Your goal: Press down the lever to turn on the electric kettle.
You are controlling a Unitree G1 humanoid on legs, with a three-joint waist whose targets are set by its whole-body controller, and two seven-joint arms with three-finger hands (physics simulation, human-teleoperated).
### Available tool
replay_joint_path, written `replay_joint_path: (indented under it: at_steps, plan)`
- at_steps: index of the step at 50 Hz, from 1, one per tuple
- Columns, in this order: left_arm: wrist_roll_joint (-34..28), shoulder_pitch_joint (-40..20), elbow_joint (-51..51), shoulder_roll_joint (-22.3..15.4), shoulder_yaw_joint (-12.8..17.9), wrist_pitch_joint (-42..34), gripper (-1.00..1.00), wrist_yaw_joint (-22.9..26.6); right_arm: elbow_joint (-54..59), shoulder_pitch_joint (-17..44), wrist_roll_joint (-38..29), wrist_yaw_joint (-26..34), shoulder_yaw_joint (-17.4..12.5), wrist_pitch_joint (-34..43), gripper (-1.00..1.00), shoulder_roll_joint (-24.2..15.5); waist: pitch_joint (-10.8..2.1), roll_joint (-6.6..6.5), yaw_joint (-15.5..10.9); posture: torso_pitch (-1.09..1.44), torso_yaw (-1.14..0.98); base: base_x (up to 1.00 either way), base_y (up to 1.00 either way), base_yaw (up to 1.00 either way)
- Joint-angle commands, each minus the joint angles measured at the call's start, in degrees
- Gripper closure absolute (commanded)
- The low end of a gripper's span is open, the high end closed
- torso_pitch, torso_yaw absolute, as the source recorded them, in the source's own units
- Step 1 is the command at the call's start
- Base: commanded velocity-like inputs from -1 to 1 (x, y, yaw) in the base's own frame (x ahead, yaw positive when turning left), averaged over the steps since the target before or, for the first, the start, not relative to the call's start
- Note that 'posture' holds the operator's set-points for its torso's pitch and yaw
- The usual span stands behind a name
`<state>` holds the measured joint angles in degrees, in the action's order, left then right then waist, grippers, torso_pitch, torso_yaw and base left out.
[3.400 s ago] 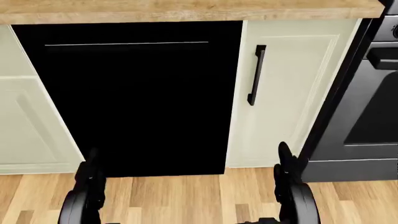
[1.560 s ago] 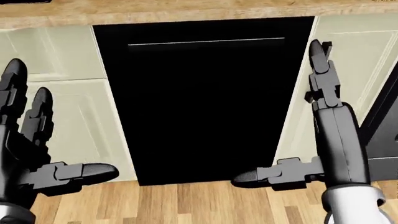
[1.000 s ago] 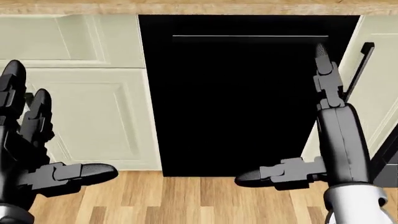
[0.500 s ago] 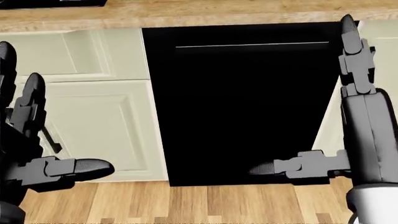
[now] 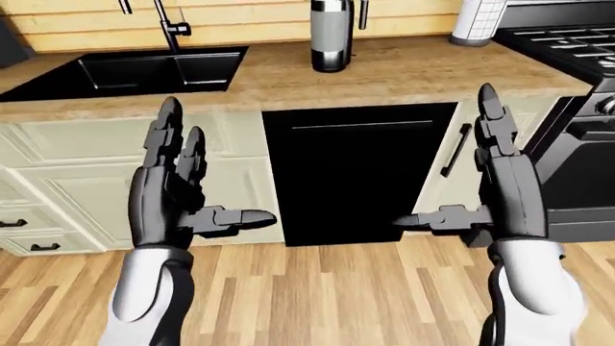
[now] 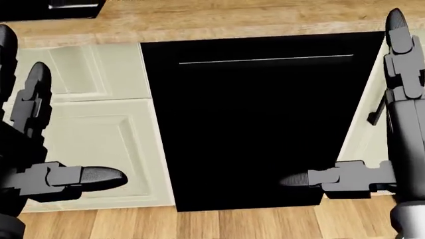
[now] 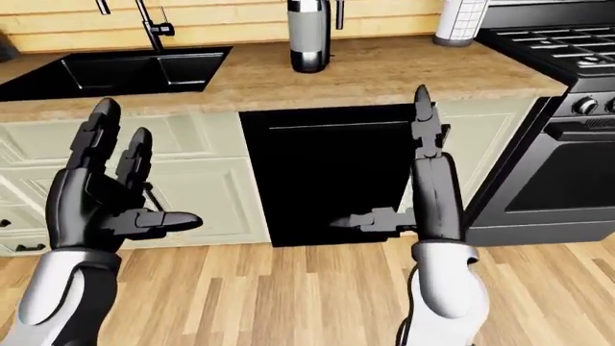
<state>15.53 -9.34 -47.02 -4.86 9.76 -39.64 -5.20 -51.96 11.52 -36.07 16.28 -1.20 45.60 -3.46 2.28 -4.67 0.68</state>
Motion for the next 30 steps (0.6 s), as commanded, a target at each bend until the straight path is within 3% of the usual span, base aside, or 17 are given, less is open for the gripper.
replay_joint_path:
  at_steps: [1,2,3,4,7,10,12,14,15,16,17,23,25,27,28,29,30]
  plan:
    - [0.39,-1.18,-1.71,-0.38,0.49,0.01,-1.00,-0.54,-2.35,0.76,-0.26,0.52,-0.10,-0.48,-1.00,-0.34,-0.92,-1.35,-0.18,0.00,0.00,0.26,0.00,0.00]
    - [0.38,-0.96,-1.77,-0.34,0.39,0.18,-1.00,-0.52,-2.46,0.71,-0.26,0.56,-0.15,-0.46,-1.00,-0.37,-0.65,1.11,-0.72,0.00,0.00,0.26,0.00,0.00]
    - [0.19,-0.51,-1.75,-0.28,0.13,0.70,-1.00,-0.39,-2.29,0.52,-0.11,0.41,-0.31,-0.75,-1.00,-0.34,-0.50,0.02,-0.40,0.00,0.00,0.26,0.00,0.00]
    - [0.06,-0.37,-1.62,-0.27,0.04,0.99,-1.00,-0.31,-2.19,0.46,-0.07,0.33,-0.32,-0.85,-1.00,-0.34,-0.35,0.21,-0.97,0.00,0.00,0.25,0.00,0.00]
    - [-0.08,-0.18,-0.79,-0.40,0.43,1.93,-1.00,0.14,-1.47,0.62,0.13,0.02,-0.20,-1.27,-1.00,-0.30,-0.86,1.58,-1.25,0.00,0.00,0.26,0.00,0.00]
    - [0.87,-1.47,-1.90,-0.71,1.24,-0.23,-1.00,-0.50,-1.61,0.78,-0.08,0.17,-0.12,-1.02,-1.00,-0.39,-0.31,3.50,-1.55,0.00,0.00,0.26,0.00,0.00]
    - [0.98,-1.22,-2.24,-0.74,1.17,-0.24,-1.00,-0.58,-1.86,0.87,-0.25,0.34,-0.14,-0.72,-1.00,-0.44,-0.62,5.57,-1.83,0.00,0.00,0.26,0.00,0.00]
    - [0.84,-0.69,-2.00,-0.65,1.04,0.61,-1.00,-0.41,-1.89,1.07,-0.58,0.49,0.04,-0.43,-1.00,-0.51,-1.86,9.46,-1.62,0.00,0.00,0.26,0.00,0.00]
    - [0.93,-0.74,-2.06,-0.66,1.13,0.52,-1.00,-0.45,-1.86,1.08,-0.60,0.50,0.03,-0.46,-1.00,-0.49,-1.08,6.62,-1.10,0.00,0.00,0.26,0.00,0.00]
    - [1.12,-0.85,-2.13,-0.70,1.32,0.36,-1.00,-0.48,-1.89,1.13,-0.71,0.56,0.10,-0.36,-1.00,-0.49,-0.88,7.88,-1.41,0.00,0.00,0.27,0.00,0.00]
    - [1.37,-1.00,-2.28,-0.73,1.48,0.08,-1.00,-0.60,-2.17,1.32,-1.03,0.81,0.21,0.05,-1.00,-0.56,-0.79,7.72,-0.86,0.00,0.00,0.26,0.00,0.00]
    - [2.63,-2.23,-4.29,-1.47,2.24,-2.44,-1.00,-1.46,-3.09,2.63,-1.88,2.26,-0.21,1.65,-1.00,-1.09,0.07,4.41,-0.38,0.00,0.00,0.26,0.00,0.00]
    - [3.11,-2.94,-4.77,-1.80,2.47,-3.38,-1.00,-1.83,-4.00,4.05,-3.46,3.43,0.33,3.56,-1.00,-1.57,-0.12,2.30,-0.06,0.00,0.00,0.27,0.00,0.00]
    - [2.94,-1.76,-4.57,-1.67,2.22,-2.14,-1.00,-1.41,-4.35,4.43,-4.28,4.00,0.52,4.02,-1.00,-1.56,-1.66,-1.60,0.00,0.00,0.00,0.26,0.00,0.00]
    - [2.89,-1.41,-4.31,-1.68,2.41,-1.68,-1.00,-1.17,-4.41,4.87,-4.72,4.29,0.59,4.34,-1.00,-1.61,-0.73,0.80,-0.95,0.00,0.00,0.27,0.00,0.00]
    - [2.99,-1.55,-4.23,-1.72,2.60,-1.76,-1.00,-1.19,-4.29,5.35,-5.00,4.57,0.67,4.55,-1.00,-1.60,-0.33,-0.28,-0.46,0.00,0.00,0.27,0.00,0.00]
    - [3.55,-2.35,-4.72,-1.96,3.12,-2.94,-1.00,-1.60,-4.02,5.83,-5.35,4.82,0.84,4.70,-1.00,-1.61,-0.37,-0.05,-0.93,0.00,0.00,0.27,0.00,0.00]
